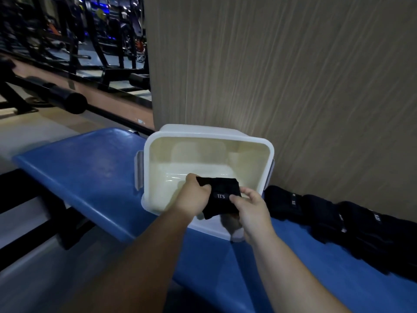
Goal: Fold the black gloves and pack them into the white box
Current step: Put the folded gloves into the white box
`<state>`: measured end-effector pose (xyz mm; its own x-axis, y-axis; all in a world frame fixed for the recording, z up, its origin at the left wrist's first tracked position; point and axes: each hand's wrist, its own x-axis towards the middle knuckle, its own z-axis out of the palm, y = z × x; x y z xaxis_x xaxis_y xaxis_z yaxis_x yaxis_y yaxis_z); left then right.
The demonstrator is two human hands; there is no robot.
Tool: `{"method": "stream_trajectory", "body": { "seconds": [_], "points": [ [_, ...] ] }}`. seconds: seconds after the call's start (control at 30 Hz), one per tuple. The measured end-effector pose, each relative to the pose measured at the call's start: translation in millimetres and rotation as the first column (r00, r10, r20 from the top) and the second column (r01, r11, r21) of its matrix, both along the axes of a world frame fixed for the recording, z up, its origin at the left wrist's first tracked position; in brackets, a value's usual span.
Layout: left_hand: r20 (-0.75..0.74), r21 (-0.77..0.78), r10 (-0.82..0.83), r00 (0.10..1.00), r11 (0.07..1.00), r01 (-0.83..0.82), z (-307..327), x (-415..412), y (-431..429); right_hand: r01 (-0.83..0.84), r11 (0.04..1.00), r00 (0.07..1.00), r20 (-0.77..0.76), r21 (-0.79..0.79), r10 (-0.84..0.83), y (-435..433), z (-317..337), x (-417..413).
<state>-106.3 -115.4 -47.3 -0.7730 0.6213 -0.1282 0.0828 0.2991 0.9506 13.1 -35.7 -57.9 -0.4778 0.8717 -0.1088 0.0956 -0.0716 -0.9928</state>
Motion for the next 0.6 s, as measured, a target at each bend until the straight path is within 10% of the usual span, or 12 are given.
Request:
{"method": "stream_trajectory", "body": {
  "seconds": [0.4, 0.6],
  "points": [
    [-0.606, -0.126, 0.035, 0.795, 0.982, -0.140, -21.2, -18.7, -3.3, -0.185, 0.854, 0.788, 0.592, 0.486, -0.167, 11.6, -1.7, -42.4],
    [-0.649, -0.310, -0.211, 0.731, 0.951, 0.000, -26.2, -27.9, -10.4, -0.314, 0.696, 0.826, 0.548, 0.646, -0.136, 11.9, -7.2, -47.8]
  ]
}}
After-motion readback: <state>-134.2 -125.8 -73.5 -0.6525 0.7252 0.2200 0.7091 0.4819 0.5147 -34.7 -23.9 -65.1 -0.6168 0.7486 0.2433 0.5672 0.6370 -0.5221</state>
